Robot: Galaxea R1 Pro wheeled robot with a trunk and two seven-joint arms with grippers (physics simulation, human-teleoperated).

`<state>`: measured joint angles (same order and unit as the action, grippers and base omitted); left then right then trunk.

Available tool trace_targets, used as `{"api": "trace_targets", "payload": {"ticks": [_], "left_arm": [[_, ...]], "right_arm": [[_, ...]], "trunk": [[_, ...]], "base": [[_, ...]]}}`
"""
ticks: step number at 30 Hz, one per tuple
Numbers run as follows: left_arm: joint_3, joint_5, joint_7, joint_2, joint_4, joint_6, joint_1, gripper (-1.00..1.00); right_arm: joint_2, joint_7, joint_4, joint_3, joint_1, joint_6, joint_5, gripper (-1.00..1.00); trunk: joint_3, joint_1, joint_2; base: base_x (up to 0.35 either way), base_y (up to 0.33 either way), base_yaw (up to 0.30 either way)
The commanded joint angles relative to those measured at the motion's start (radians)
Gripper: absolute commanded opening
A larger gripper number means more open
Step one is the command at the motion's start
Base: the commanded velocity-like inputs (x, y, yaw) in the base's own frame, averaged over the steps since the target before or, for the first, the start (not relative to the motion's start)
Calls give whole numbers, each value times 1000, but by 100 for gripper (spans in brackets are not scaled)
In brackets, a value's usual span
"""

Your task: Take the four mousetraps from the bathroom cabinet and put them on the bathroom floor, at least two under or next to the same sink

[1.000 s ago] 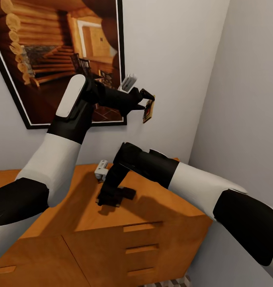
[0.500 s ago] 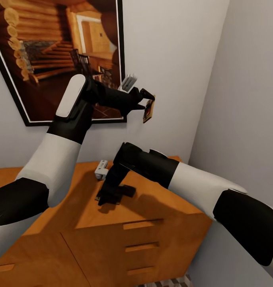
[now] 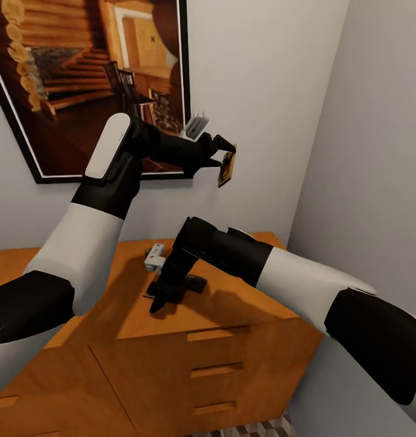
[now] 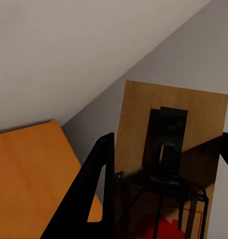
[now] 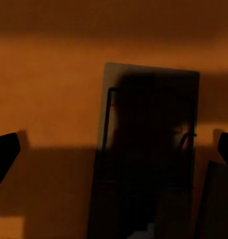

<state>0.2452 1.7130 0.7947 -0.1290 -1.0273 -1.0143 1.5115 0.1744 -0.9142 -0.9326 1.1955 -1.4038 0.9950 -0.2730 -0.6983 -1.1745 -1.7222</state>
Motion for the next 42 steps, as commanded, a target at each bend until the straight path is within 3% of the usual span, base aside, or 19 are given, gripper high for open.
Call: {"api": "trace_targets", "payload": {"ticks": [1, 23, 30, 42], "left_arm": [[0, 8, 10, 0, -1, -1, 1, -100], [-2, 8, 11, 1, -16, -1, 1, -100], [-3, 8, 11, 23, -17, -1, 1, -100], [-3, 7, 11, 28, -30, -1, 1, -100]], "right_arm": [[0, -3, 0, 1, -1, 4, 0, -100], [0, -8, -11, -7, -3, 6, 5, -100], [0, -38, -76, -82, -3, 12, 9, -100], [0, -40, -93, -95, -12, 14, 6, -100]], "trunk": [[-1, 0, -1], [-1, 0, -1], [-1, 0, -1], [-1, 0, -1]], "base": [[0, 0, 0], [0, 0, 0], [0, 0, 0], [0, 0, 0]]}}
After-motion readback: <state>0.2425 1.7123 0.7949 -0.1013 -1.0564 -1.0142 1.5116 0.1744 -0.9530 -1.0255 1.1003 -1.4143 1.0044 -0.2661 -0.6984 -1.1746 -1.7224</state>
